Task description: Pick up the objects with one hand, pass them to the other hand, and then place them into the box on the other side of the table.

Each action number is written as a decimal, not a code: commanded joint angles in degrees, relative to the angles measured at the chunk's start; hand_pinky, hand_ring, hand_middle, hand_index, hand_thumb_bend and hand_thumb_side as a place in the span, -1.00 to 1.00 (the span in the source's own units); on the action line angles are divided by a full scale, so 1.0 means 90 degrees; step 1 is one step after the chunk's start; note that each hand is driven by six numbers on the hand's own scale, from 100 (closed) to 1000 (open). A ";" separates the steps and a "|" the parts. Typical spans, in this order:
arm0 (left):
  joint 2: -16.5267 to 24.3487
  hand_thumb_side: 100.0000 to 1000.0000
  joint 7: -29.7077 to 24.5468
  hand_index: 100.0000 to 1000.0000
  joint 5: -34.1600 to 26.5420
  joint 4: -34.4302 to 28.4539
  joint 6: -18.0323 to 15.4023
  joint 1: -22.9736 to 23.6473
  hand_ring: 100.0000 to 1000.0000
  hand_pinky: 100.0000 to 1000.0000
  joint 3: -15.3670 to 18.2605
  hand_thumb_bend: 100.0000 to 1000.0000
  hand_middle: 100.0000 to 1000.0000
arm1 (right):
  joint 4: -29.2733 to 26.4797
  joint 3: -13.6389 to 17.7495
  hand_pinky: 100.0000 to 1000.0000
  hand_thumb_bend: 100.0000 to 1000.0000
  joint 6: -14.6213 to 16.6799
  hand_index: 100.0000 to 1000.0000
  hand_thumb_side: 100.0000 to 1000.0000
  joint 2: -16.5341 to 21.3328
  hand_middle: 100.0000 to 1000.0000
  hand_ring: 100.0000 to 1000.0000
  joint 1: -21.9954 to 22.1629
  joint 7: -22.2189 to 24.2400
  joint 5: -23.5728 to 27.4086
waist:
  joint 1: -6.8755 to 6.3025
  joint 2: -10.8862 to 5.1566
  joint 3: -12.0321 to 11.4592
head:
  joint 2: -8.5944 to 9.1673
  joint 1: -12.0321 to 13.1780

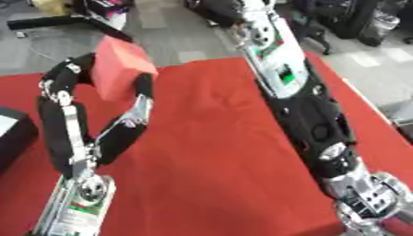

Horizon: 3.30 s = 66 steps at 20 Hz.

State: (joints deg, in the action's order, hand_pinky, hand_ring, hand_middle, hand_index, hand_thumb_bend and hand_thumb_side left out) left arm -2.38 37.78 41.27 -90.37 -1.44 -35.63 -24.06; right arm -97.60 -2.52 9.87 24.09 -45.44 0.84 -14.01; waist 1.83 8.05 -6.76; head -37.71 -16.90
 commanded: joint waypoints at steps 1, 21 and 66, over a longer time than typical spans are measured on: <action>0.0437 -0.19 0.0044 -0.03 -0.0019 -0.0409 0.0179 0.0050 -0.33 -0.03 0.0224 -1.00 -0.31 | -0.0215 0.0416 0.48 -1.00 -0.0142 0.75 0.36 0.0346 0.08 -0.09 0.0256 -0.0231 -0.0046 | -0.0048 -0.0145 0.0022 | 0.0067 0.0720; 0.4938 -0.62 -0.3138 0.18 0.1785 -0.0359 0.1903 0.1075 -0.15 0.20 0.1817 0.02 -0.14 | -0.0375 0.1505 0.43 -1.00 -0.0506 0.67 0.69 -0.0320 -0.09 -0.23 0.2922 -0.0461 -0.0208 | -0.0600 -0.0368 0.0454 | -0.0250 0.2891; 0.1331 0.86 -0.1479 0.42 -0.3358 -0.2692 0.0230 0.2297 -0.05 0.30 0.1953 -0.63 0.00 | -0.0771 0.1851 0.40 -1.00 0.0023 0.61 0.84 -0.1676 -0.08 -0.23 0.4315 -0.1299 0.0348 | 0.0029 -0.0200 0.0549 | -0.0675 0.1677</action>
State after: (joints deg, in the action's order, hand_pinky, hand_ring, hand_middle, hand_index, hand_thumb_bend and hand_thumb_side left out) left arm 9.69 25.06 12.21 -113.39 0.56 -14.54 -5.59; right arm -103.17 13.67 10.08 8.70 -6.35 -10.02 -11.26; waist 2.24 6.88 -1.82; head -43.17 -1.42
